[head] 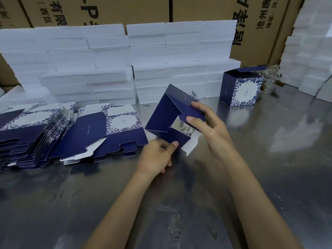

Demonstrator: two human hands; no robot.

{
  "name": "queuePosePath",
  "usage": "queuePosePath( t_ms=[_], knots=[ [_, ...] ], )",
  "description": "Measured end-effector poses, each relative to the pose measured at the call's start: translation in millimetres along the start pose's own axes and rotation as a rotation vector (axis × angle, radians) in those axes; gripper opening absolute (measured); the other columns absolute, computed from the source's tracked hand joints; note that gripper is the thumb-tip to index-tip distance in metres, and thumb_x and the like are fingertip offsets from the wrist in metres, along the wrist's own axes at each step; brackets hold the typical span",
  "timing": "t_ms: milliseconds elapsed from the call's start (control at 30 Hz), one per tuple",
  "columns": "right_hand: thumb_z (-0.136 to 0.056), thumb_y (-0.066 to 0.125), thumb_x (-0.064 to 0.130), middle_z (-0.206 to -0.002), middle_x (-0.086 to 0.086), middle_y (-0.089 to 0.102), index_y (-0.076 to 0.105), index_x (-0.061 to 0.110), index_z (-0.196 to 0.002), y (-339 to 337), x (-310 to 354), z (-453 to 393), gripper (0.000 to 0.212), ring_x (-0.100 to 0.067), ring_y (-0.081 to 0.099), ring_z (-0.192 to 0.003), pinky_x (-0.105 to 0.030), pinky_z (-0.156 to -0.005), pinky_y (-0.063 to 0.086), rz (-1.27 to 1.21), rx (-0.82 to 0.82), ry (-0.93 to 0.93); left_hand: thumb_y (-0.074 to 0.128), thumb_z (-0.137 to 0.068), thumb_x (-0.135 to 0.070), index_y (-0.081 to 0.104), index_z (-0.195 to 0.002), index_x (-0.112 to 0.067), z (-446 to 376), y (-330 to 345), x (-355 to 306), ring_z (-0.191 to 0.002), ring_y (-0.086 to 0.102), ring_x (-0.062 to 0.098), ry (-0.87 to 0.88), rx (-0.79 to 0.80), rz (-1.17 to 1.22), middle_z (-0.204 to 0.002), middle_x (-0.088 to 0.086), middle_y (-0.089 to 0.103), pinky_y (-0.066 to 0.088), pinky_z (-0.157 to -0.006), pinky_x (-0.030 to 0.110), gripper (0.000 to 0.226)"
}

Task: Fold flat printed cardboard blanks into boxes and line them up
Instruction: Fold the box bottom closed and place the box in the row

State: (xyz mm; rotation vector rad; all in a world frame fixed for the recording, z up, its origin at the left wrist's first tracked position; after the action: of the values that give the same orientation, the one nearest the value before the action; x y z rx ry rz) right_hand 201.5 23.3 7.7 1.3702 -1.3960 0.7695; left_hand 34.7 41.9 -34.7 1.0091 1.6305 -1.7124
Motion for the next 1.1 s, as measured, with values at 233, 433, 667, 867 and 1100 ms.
queuePosePath(
  t_ms=[233,433,667,867,1100],
  knots=[
    [-0.09,0.07,0.005,-0.146,0.017,0.054,0.071,0.024,-0.118,6.3,0.2,1.3,0.034,0.003,0.05,-0.133,-0.04,-0.115,0.039,0.326,0.104,-0.041,0.06,-0.078,-0.042,0.069,-0.059,-0.024,19.1,-9.1,-34.5,-0.061,0.058,0.011,0.174,0.024,-0.329,-0.053,-0.007,0.06,0.04,-0.056,0.027,0.029],
    [-0.094,0.066,0.001,-0.152,0.014,0.048,0.067,0.02,-0.126,6.3,-0.1,1.6,0.037,0.001,0.046,-0.138,-0.039,-0.111,0.045,0.289,0.141,-0.033,0.055,-0.08,-0.027,0.046,-0.057,-0.013,28.1,-52.8,-46.6,-0.057,0.037,0.011,0.409,-0.415,0.145,-0.058,0.006,0.041,0.03,-0.056,0.029,0.029],
    [-0.084,0.067,-0.006,-0.155,0.026,0.038,0.06,0.031,-0.13,7.1,-4.1,4.9,0.059,0.011,0.041,-0.137,-0.04,-0.113,0.043,0.302,0.28,0.016,0.059,-0.099,-0.025,0.051,-0.143,-0.028,6.2,-39.8,-22.3,-0.148,0.021,0.001,0.432,-0.317,-0.028,-0.156,-0.017,0.036,0.022,-0.123,0.04,0.045],
    [-0.076,0.063,0.001,-0.16,0.026,0.031,0.055,0.034,-0.135,4.9,-4.8,4.4,0.068,0.006,0.033,-0.145,-0.031,-0.101,0.052,0.269,0.347,0.044,0.066,-0.095,-0.028,0.061,-0.131,-0.03,3.3,-41.4,-18.4,-0.139,0.038,0.003,0.462,-0.369,0.04,-0.143,-0.017,0.049,0.032,-0.117,0.03,0.036],
    [-0.08,0.059,-0.003,-0.15,0.024,0.044,0.06,0.041,-0.125,-2.0,-0.7,3.5,0.063,-0.001,0.045,-0.139,-0.017,-0.088,0.05,0.287,0.239,0.046,0.072,-0.091,-0.016,0.069,-0.12,-0.025,3.9,-46.3,-22.6,-0.13,0.048,0.008,0.472,-0.428,0.071,-0.131,-0.011,0.056,0.034,-0.109,0.019,0.03]
  ],
)
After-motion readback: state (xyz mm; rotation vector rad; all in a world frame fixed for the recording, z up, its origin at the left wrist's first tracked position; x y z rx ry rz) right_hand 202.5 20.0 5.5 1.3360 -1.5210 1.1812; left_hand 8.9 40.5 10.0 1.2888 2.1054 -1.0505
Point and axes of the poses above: each hand's wrist, its own z-axis away from the middle knuckle, its own y-axis out of the palm, x = y × z, the point moved 5 cm from there along -z, towards the middle knuckle
